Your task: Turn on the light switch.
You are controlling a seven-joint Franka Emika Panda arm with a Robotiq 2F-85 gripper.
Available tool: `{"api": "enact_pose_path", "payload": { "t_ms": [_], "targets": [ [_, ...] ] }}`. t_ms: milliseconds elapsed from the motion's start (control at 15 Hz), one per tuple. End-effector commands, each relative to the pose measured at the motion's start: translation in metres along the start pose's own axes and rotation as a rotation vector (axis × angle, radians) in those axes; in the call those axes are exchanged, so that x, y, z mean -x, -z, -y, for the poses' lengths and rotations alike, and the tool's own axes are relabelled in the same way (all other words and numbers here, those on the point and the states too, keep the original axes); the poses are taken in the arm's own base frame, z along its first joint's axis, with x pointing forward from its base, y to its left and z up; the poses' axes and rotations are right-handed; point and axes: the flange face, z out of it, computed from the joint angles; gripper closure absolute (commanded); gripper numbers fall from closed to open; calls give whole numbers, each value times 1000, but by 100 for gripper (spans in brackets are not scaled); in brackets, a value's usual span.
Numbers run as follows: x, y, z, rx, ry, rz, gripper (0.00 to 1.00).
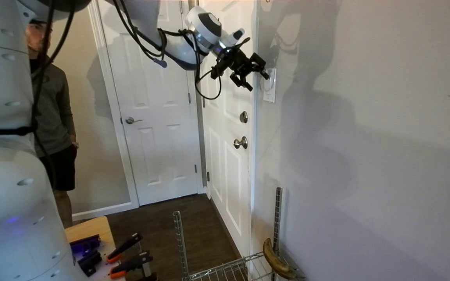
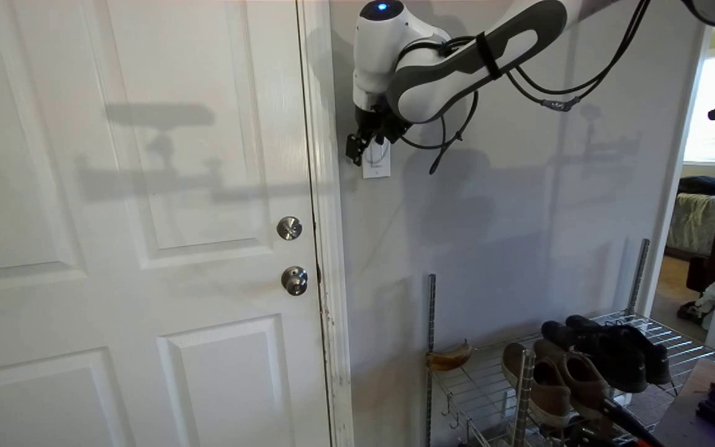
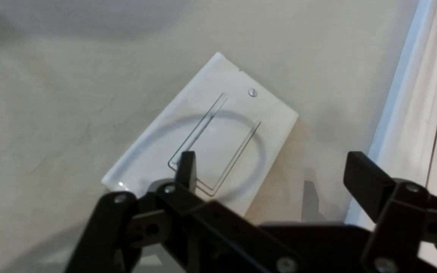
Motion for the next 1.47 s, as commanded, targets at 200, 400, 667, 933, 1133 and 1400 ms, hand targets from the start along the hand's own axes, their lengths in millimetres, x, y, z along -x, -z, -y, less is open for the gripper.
{"api": "enact_pose_path", "payload": {
  "t_ms": [200,400,667,933,1133,1400],
  "targets": [
    [-10,-11,-15,-36,56,-23,0],
    [6,-17,-15,-89,-11,4,0],
    [20,-18,-12,-134,-85,24,0],
    [32,-9,10,-142,-55,15,0],
    [54,6,25,-114,-107,50,0],
    [72,18,40,-82,-178,81,0]
  ]
}}
